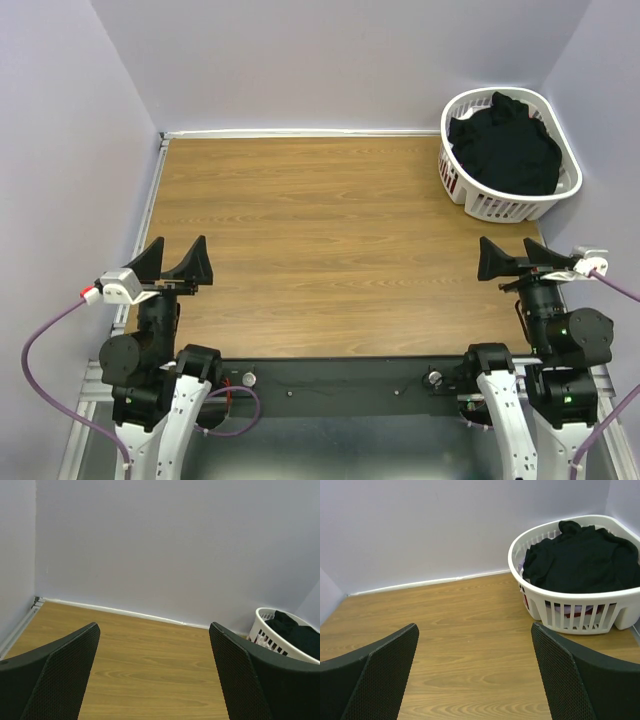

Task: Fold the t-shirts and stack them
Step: Grab the tshirt from the pile

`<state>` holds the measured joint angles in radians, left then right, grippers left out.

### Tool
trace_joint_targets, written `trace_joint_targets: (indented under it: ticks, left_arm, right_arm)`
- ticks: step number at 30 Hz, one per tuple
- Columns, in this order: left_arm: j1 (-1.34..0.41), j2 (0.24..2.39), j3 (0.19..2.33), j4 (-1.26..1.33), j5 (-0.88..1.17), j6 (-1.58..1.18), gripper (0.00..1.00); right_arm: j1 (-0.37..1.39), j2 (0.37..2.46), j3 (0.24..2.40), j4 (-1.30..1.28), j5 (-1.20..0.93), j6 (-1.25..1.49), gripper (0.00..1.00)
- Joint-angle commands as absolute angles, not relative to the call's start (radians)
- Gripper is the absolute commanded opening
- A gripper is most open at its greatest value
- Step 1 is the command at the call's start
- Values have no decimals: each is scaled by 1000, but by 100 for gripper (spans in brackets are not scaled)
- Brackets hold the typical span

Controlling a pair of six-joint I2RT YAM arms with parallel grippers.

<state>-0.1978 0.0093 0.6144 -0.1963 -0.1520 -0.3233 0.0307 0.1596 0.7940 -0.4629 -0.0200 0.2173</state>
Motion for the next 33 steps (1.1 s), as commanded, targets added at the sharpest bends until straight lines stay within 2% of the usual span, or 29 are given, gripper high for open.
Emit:
trace_joint_targets:
  ticks: [1,8,15,18,19,22,24,28,33]
  left_arm:
    - [-193,-49,591,-152,-137,-339,99]
    - [-193,80,560,-94,-94,-379,99]
    - [-218,84,561,-123,-110,-385,99]
    - [-224,84,560,-123,-110,-387,99]
    - [-225,83,560,-123,-112,-388,99]
    - [-238,69,558,-118,-109,-385,99]
    - [-241,60,557,-120,-115,-385,99]
    - [-242,46,555,-117,-121,-383,99]
    - [-244,51,552,-110,-118,-382,99]
  right_arm:
    - [28,176,769,-448,-6,221,100]
    - [28,303,750,-378,-58,264,100]
    - [28,598,848,-244,24,296,100]
    - [28,911,987,-239,147,328,100]
    - [26,913,1027,-247,175,330,100]
    - [25,1177,1182,-250,258,321,100]
    - [17,1274,1285,-250,299,324,100]
    - [-32,1486,1431,-249,249,328,95]
    - [-132,1682,1565,-245,88,406,82]
